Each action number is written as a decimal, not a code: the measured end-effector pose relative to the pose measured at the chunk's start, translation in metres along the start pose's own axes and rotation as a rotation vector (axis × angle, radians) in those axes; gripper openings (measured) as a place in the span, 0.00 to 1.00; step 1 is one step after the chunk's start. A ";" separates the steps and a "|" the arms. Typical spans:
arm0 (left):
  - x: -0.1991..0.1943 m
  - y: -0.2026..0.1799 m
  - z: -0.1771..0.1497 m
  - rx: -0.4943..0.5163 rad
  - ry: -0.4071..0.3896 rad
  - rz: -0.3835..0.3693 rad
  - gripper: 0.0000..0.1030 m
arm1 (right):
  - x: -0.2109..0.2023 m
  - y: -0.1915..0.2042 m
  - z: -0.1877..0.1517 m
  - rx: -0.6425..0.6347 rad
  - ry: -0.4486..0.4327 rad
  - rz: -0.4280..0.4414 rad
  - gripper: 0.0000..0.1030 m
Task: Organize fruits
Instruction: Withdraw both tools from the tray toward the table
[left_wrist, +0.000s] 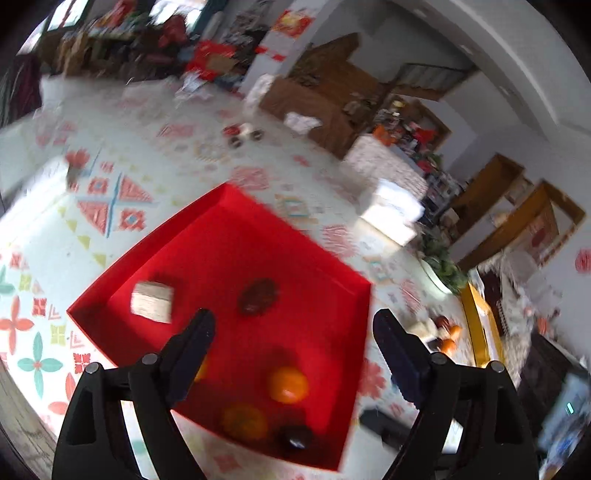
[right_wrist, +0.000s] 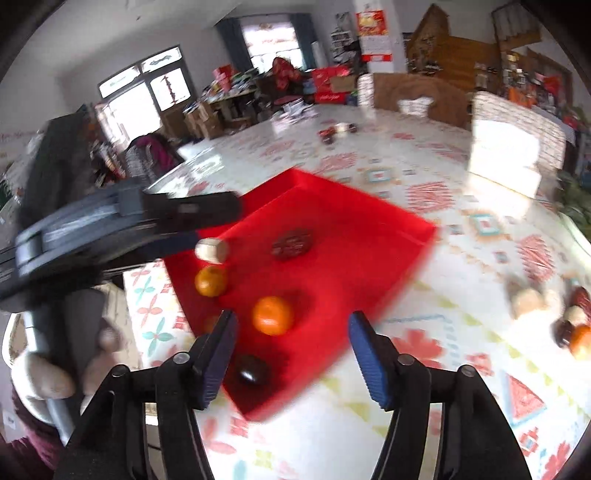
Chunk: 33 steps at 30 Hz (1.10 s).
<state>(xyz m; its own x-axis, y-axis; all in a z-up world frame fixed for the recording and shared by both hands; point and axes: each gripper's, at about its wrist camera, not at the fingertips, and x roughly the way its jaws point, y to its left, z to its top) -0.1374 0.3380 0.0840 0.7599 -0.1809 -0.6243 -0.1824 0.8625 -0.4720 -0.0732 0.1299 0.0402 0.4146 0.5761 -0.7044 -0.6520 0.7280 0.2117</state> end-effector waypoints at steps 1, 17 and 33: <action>-0.006 -0.014 -0.002 0.035 -0.007 0.000 0.84 | -0.008 -0.009 -0.004 0.014 -0.011 -0.020 0.67; -0.140 -0.309 -0.074 0.616 0.121 -0.318 0.91 | -0.137 -0.197 -0.099 0.426 -0.058 -0.322 0.70; -0.024 -0.279 -0.065 0.503 0.290 -0.338 0.91 | -0.199 -0.275 -0.135 0.608 -0.160 -0.447 0.70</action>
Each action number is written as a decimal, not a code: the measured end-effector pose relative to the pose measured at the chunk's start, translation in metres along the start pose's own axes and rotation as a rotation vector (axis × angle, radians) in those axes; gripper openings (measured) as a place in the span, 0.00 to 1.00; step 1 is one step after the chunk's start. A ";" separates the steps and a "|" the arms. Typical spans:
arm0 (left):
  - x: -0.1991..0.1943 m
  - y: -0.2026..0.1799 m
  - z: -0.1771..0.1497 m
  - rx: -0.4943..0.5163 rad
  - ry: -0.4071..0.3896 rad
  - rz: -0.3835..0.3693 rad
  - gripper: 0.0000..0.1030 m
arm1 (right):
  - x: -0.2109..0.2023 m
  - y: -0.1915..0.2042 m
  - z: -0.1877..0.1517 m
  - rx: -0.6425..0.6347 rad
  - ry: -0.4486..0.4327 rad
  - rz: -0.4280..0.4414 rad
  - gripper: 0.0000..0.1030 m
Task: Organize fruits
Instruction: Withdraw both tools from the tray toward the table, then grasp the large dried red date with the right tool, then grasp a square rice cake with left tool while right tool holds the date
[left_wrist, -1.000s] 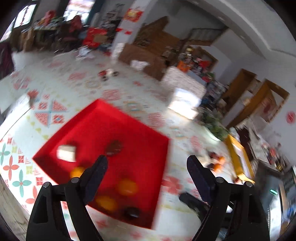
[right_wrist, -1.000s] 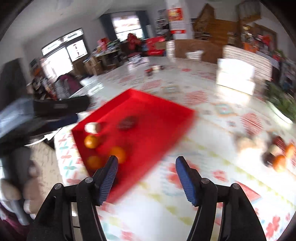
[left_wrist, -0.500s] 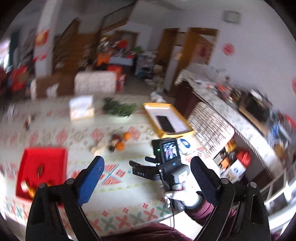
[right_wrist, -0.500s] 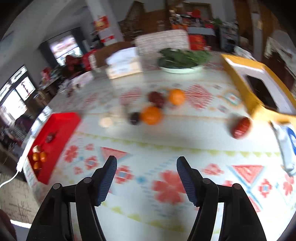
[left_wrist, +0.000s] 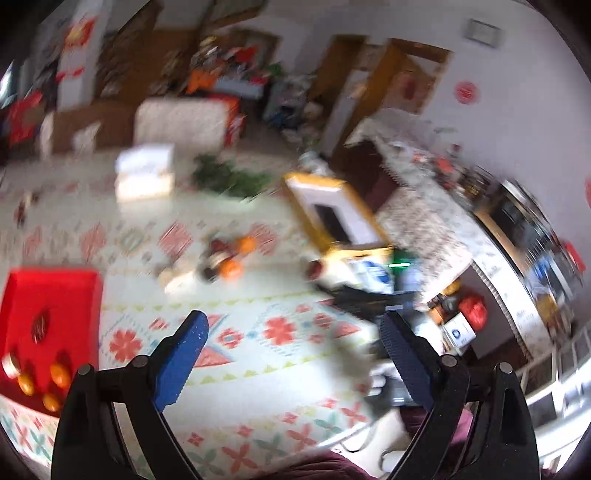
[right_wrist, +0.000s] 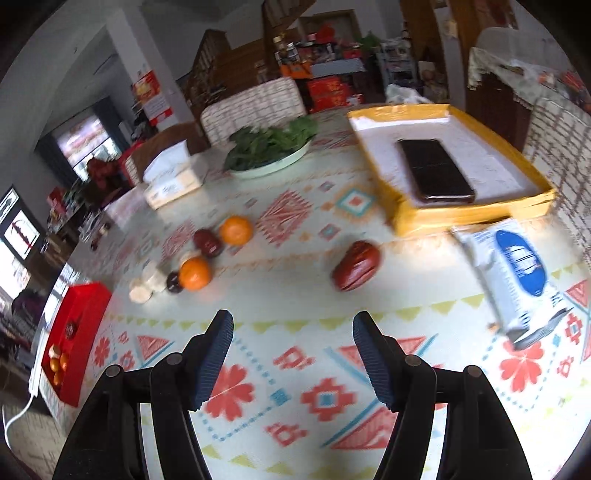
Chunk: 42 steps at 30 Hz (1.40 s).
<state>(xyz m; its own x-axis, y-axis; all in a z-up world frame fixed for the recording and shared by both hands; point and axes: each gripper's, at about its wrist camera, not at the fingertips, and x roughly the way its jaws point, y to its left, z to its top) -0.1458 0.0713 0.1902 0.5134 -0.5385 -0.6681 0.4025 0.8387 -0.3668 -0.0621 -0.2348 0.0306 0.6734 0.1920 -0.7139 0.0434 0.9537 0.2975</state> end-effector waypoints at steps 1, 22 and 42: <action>0.013 0.023 -0.004 -0.042 0.024 0.013 0.91 | -0.001 -0.007 0.002 0.011 -0.006 -0.010 0.70; 0.142 0.133 -0.049 -0.267 0.153 0.075 0.91 | 0.081 -0.028 0.044 0.039 0.041 -0.248 0.41; 0.204 0.144 0.016 0.003 0.117 0.262 0.50 | 0.081 0.005 0.028 -0.064 0.083 0.033 0.35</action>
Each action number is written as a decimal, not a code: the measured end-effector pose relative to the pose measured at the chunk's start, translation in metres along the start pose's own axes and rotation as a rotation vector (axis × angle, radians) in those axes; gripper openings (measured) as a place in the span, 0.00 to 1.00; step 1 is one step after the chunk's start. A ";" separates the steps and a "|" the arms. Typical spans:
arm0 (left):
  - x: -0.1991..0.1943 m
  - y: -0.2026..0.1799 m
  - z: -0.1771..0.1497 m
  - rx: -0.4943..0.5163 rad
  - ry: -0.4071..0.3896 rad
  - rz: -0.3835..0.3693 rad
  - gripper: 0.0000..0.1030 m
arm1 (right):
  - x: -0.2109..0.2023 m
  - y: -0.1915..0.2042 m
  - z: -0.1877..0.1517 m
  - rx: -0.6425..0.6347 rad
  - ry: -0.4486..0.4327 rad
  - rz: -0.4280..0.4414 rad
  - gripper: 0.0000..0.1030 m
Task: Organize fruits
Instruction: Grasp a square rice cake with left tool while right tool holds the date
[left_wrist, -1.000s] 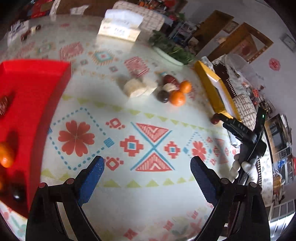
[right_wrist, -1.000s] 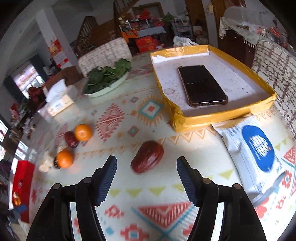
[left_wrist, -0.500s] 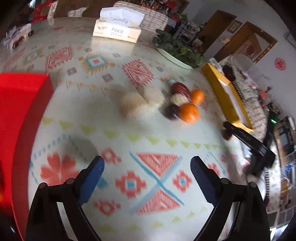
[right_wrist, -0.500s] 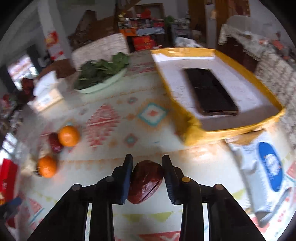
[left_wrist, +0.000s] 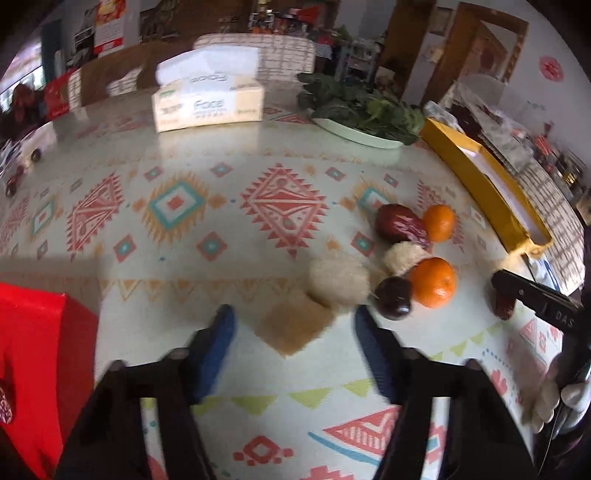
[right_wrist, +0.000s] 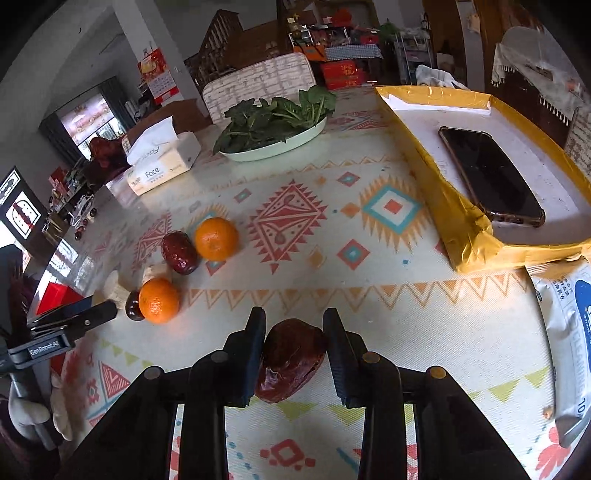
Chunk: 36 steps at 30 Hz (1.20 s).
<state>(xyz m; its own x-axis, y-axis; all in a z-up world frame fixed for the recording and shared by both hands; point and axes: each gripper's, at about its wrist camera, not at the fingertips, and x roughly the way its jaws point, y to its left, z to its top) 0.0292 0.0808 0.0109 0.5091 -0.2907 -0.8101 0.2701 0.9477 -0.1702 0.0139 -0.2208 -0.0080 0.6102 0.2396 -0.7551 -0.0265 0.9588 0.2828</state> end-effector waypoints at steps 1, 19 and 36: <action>0.001 -0.003 -0.001 0.015 0.002 0.005 0.43 | 0.000 0.001 -0.001 -0.001 0.002 0.005 0.35; 0.008 -0.023 -0.007 0.118 -0.020 0.120 0.62 | 0.002 0.009 -0.001 -0.018 0.013 0.022 0.35; -0.106 0.046 -0.064 -0.216 -0.220 -0.008 0.23 | -0.005 0.009 -0.003 0.004 -0.006 0.088 0.33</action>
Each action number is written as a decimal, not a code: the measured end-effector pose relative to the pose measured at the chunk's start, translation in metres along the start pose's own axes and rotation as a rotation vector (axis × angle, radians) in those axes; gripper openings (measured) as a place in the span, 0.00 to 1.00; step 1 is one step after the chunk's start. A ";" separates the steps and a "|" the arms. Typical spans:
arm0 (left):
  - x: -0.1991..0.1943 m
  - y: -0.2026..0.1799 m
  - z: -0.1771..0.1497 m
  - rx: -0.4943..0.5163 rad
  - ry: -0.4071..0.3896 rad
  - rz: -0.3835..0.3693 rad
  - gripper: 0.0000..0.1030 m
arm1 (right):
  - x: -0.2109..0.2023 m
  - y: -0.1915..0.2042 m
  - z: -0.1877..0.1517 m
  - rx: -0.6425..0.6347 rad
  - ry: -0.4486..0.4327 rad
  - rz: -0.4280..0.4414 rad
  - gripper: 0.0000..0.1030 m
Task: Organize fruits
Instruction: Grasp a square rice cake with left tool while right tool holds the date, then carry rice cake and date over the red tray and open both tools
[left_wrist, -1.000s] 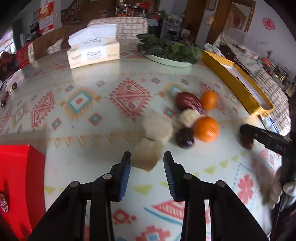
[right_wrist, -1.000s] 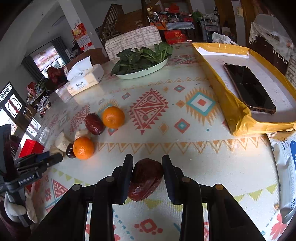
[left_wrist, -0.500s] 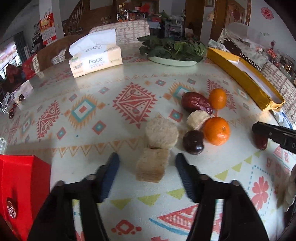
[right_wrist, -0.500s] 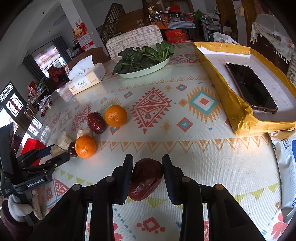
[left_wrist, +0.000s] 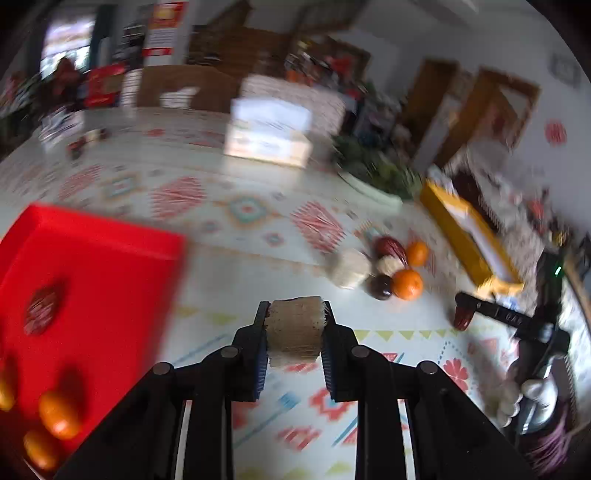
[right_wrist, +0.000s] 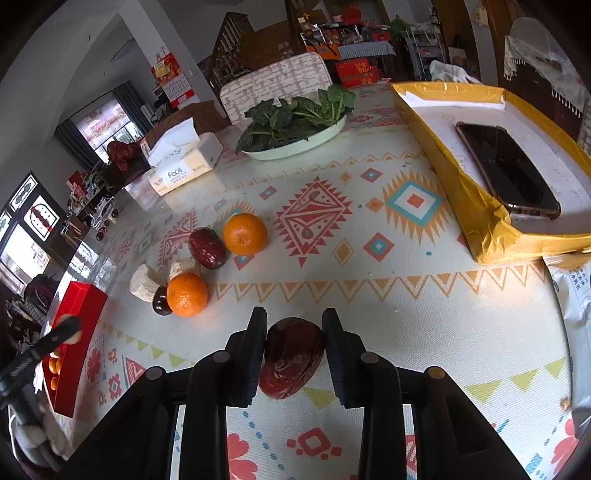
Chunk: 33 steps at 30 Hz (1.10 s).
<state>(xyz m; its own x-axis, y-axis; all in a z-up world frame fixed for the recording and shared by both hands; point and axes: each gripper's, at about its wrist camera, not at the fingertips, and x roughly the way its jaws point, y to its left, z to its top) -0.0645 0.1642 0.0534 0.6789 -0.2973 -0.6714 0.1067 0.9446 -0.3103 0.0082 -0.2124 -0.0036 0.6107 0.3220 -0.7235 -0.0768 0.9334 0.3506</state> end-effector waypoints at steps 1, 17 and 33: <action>-0.013 0.012 -0.002 -0.027 -0.018 0.010 0.23 | -0.002 0.003 0.000 -0.004 -0.003 0.006 0.33; -0.071 0.131 -0.008 -0.243 -0.086 0.135 0.23 | 0.001 0.144 -0.014 -0.086 0.103 0.349 0.32; -0.077 0.175 -0.002 -0.322 -0.100 0.108 0.59 | 0.052 0.318 -0.041 -0.362 0.233 0.421 0.31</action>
<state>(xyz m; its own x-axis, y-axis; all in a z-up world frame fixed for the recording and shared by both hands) -0.1001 0.3523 0.0494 0.7430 -0.1685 -0.6478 -0.1928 0.8729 -0.4481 -0.0173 0.1076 0.0457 0.2835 0.6640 -0.6919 -0.5633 0.6992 0.4403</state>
